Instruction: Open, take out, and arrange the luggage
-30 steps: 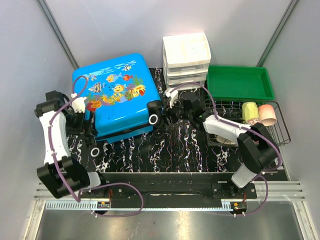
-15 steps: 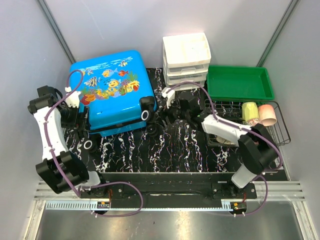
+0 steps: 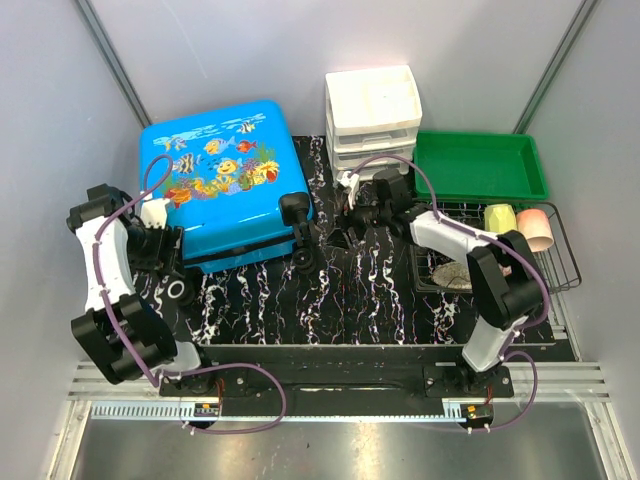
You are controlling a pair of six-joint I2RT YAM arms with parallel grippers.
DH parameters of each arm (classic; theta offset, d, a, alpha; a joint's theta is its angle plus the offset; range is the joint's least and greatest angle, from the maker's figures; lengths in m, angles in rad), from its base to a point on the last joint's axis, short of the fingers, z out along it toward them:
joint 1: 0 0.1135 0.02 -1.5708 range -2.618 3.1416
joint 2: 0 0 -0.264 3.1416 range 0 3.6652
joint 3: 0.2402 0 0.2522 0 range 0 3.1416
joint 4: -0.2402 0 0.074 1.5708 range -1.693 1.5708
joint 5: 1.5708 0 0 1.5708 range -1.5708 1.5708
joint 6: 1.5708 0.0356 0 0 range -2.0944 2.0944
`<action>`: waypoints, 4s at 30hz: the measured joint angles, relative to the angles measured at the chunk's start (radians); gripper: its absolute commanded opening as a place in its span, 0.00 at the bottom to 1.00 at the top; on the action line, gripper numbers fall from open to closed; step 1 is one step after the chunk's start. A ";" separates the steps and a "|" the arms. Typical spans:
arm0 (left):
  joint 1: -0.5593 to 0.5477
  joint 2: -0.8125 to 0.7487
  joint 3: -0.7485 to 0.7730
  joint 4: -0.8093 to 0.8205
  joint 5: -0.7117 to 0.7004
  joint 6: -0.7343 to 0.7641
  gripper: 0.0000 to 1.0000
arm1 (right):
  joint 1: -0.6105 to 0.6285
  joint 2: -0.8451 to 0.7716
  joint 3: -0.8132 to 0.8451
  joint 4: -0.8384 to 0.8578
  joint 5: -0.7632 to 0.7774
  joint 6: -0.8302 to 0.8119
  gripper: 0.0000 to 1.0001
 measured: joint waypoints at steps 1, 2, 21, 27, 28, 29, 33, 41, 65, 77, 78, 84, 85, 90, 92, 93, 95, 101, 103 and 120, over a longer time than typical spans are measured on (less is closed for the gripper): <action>0.000 0.005 0.000 0.005 0.000 0.000 0.76 | 0.000 0.018 0.008 -0.002 -0.013 0.002 0.77; 0.000 0.010 0.000 0.009 0.000 -0.003 0.73 | 0.000 0.028 0.013 -0.002 -0.023 0.004 0.77; 0.004 0.042 0.003 0.009 0.004 -0.053 0.57 | 0.000 0.240 0.153 0.039 -0.165 0.129 0.57; 0.004 0.043 0.003 0.010 0.000 -0.057 0.51 | 0.000 0.265 0.183 0.054 -0.192 0.163 0.15; 0.004 0.043 0.003 0.010 -0.001 -0.058 0.48 | 0.000 0.265 0.186 0.056 -0.198 0.167 0.09; 0.004 0.044 0.003 0.010 -0.003 -0.059 0.47 | 0.000 0.265 0.188 0.058 -0.202 0.167 0.00; 0.010 0.057 0.012 0.001 -0.004 -0.069 0.40 | -0.001 0.265 0.188 0.045 -0.204 0.145 0.00; 0.027 0.106 0.053 -0.044 0.001 -0.085 0.27 | 0.002 0.187 0.151 0.018 -0.043 0.012 0.00; 0.058 0.242 0.264 -0.143 0.073 -0.061 0.80 | 0.009 0.274 0.232 0.196 0.148 -0.054 0.00; 0.052 0.183 0.521 -0.007 0.187 -0.103 0.94 | 0.052 0.259 0.200 0.243 0.225 -0.025 0.00; 0.039 0.172 0.520 -0.005 0.191 -0.109 0.95 | 0.059 0.255 0.196 0.244 0.241 -0.014 0.00; -0.179 0.014 0.394 0.028 0.243 -0.142 0.99 | 0.153 0.230 0.153 0.281 0.307 0.056 0.00; -0.232 -0.024 0.351 0.032 0.253 -0.154 0.99 | 0.177 0.227 0.147 0.286 0.309 0.070 0.00; -0.441 -0.177 0.113 0.065 0.286 -0.232 0.99 | 0.290 0.218 0.125 0.306 0.286 0.138 0.00; -0.497 -0.224 0.018 0.080 0.276 -0.273 0.99 | 0.325 0.210 0.110 0.314 0.285 0.154 0.00; -0.514 -0.240 -0.016 0.087 0.267 -0.292 0.99 | 0.332 0.206 0.104 0.315 0.286 0.159 0.00; -0.550 -0.268 -0.078 0.114 0.223 -0.338 0.97 | 0.340 0.197 0.091 0.322 0.291 0.166 0.00; -0.594 -0.290 -0.149 0.178 0.072 -0.414 0.72 | 0.347 0.196 0.084 0.343 0.320 0.172 0.00; -0.594 -0.282 -0.154 0.183 0.034 -0.425 0.68 | 0.351 0.196 0.084 0.346 0.337 0.165 0.00; -0.659 -0.192 -0.128 0.114 -0.004 -0.430 0.36 | 0.365 0.196 0.084 0.352 0.409 0.119 0.00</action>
